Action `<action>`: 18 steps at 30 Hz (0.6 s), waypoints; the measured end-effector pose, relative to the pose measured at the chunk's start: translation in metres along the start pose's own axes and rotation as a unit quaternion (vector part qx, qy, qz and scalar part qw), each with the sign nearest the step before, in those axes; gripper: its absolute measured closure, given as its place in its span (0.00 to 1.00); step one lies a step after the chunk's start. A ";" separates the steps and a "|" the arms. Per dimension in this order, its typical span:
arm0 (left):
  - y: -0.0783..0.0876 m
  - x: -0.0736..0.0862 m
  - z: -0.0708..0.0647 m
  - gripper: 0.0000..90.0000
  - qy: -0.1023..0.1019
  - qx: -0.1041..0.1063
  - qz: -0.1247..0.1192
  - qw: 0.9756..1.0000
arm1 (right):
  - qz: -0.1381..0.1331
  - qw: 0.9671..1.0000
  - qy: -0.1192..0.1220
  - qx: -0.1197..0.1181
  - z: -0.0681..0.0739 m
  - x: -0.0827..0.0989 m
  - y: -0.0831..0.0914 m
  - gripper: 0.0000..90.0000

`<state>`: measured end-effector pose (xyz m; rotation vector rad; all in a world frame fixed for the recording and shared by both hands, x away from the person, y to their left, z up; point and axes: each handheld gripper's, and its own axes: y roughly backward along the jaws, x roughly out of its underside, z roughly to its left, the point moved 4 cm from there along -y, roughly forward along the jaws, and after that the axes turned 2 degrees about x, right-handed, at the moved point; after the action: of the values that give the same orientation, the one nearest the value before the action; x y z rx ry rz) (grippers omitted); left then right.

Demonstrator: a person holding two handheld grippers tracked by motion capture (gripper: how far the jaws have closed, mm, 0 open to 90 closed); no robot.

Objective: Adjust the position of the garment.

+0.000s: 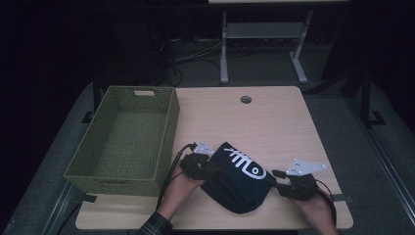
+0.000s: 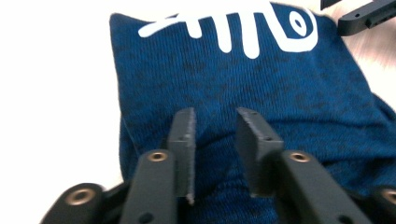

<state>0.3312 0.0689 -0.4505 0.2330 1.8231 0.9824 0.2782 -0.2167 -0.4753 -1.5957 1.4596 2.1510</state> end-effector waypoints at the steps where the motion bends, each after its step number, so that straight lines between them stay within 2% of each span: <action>1: 0.001 -0.002 0.001 0.64 -0.002 -0.005 -0.001 1.000 | -0.003 1.000 -0.007 0.010 -0.004 0.002 0.003 0.56; 5: 0.003 -0.008 0.008 0.50 -0.009 -0.010 -0.009 1.000 | -0.004 0.999 -0.022 0.033 -0.016 0.009 0.009 0.40; 8: 0.001 -0.011 0.014 0.42 -0.011 -0.011 -0.006 1.000 | 0.006 0.998 -0.042 0.047 -0.023 0.018 0.010 0.28; 9: 0.000 -0.012 0.017 0.38 -0.012 -0.010 -0.004 1.000 | 0.022 0.997 -0.051 0.060 -0.028 0.026 0.010 0.20; 11: 0.000 -0.013 0.019 0.36 -0.011 -0.010 -0.006 1.000 | 0.029 0.996 -0.054 0.066 -0.029 0.029 0.010 0.19; 13: 0.000 -0.016 0.023 0.33 -0.010 -0.010 -0.008 1.000 | 0.039 0.995 -0.058 0.077 -0.032 0.036 0.010 0.14; 16: 0.001 -0.021 0.027 0.29 -0.010 -0.011 -0.017 1.000 | 0.066 0.992 -0.065 0.089 -0.038 0.046 0.006 0.08; 18: 0.001 -0.024 0.030 0.26 -0.008 -0.014 -0.022 1.000 | 0.062 0.992 -0.075 0.083 -0.041 0.048 0.005 0.04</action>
<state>0.3675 0.0718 -0.4387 0.1832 1.7915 0.9729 0.2823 -0.2694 -0.5095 -1.2911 1.6790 2.0960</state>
